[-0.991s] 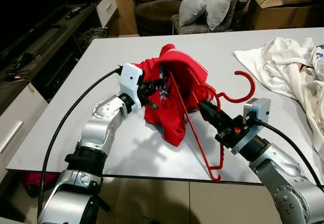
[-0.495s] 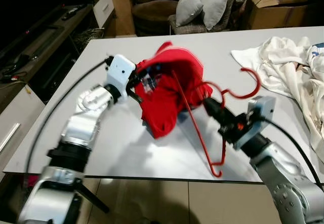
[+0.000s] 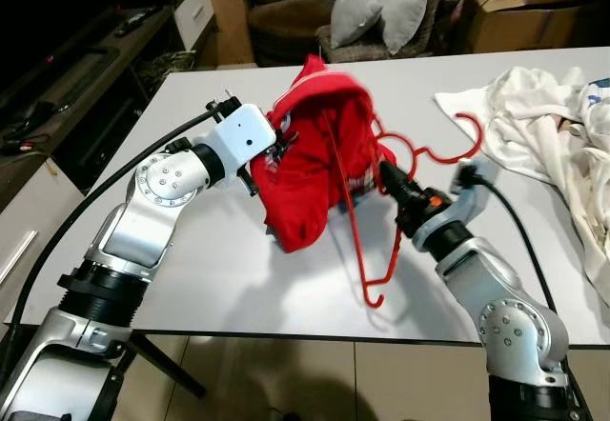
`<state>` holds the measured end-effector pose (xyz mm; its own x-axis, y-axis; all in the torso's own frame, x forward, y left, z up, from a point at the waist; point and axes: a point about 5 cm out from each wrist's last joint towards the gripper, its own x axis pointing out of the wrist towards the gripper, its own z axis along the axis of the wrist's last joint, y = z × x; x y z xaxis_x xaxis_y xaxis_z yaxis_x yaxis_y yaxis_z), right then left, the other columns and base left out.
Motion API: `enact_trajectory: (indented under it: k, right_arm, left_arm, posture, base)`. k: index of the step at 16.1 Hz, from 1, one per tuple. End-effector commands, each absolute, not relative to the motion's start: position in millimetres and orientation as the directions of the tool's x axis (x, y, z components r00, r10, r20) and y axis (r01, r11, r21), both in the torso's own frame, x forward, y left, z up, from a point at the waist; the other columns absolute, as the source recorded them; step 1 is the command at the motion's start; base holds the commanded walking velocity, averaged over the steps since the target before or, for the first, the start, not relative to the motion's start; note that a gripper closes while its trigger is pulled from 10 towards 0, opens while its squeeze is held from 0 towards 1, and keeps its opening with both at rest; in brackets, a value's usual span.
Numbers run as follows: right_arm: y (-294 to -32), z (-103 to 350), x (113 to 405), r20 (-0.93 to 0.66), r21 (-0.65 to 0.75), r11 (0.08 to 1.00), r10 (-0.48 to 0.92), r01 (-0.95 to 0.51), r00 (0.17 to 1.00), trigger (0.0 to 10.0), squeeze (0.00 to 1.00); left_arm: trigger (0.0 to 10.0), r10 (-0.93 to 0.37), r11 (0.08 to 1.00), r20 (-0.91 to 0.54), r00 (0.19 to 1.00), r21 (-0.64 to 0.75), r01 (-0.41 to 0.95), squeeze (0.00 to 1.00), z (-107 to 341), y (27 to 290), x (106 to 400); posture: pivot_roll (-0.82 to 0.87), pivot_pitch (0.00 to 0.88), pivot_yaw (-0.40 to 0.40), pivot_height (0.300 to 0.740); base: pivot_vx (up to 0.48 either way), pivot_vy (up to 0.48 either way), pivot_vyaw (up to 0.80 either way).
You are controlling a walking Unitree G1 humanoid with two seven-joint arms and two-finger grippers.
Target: Hang hanger
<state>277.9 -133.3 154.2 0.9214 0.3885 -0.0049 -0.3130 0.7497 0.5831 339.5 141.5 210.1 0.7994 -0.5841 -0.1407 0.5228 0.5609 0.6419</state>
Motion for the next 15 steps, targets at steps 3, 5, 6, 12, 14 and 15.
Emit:
enact_trajectory:
  k: [3, 5, 6, 12, 14, 15]
  right_arm:
    - [-108.7, 184.8, 288.0, 0.075, 0.478, 0.751, 0.481, -0.455, 0.873, 10.0, 0.00]
    - [-100.5, 218.2, 292.3, 0.199, 0.423, 0.725, 0.512, -0.544, 0.836, 10.0, 0.00]
    - [-102.0, 236.7, 293.3, 0.296, 0.413, 0.708, 0.490, -0.573, 0.820, 10.0, 0.00]
    - [-121.9, 153.8, 288.2, -0.147, 0.327, 0.887, 0.389, -0.327, 0.910, 10.0, 0.00]
    - [-121.1, 149.5, 288.4, -0.183, 0.294, 0.898, 0.388, -0.326, 0.903, 10.0, 0.00]
    - [-119.5, 152.1, 290.9, -0.175, 0.286, 0.897, 0.395, -0.337, 0.902, 10.0, 0.00]
  left_arm:
    - [0.0, -0.574, 0.575, -0.057, 0.817, 0.683, 0.451, 0.00, 246.3, 144.2, 337.9]
    - [0.0, -0.541, 0.578, 0.000, 0.841, 0.727, 0.372, 0.00, 273.3, 154.0, 344.1]
    - [0.0, -0.518, 0.570, 0.048, 0.854, 0.764, 0.303, 0.00, 294.9, 161.3, 348.9]
    - [0.0, -0.491, 0.498, -0.120, 0.863, 0.774, 0.391, 0.00, 259.9, 169.4, 353.6]
    - [0.0, -0.462, 0.533, -0.193, 0.866, 0.720, 0.445, 0.00, 225.3, 171.2, 358.1]
    - [0.0, -0.459, 0.534, -0.197, 0.866, 0.718, 0.446, 0.00, 222.9, 171.7, 359.9]
  posture:
    - [-0.15, 0.000, 0.125, 0.740]
    - [-0.13, 0.000, 0.111, 0.740]
    - [-0.13, 0.000, 0.104, 0.740]
    - [-0.15, 0.000, 0.140, 0.740]
    - [-0.17, 0.000, 0.147, 0.740]
    - [-0.17, 0.000, 0.148, 0.740]
  base:
    - [0.000, 0.000, 0.00]
    - [0.000, 0.000, 0.00]
    - [0.000, 0.000, 0.00]
    - [0.000, 0.000, 0.00]
    - [0.000, 0.000, 0.00]
    - [0.000, 0.000, 0.00]
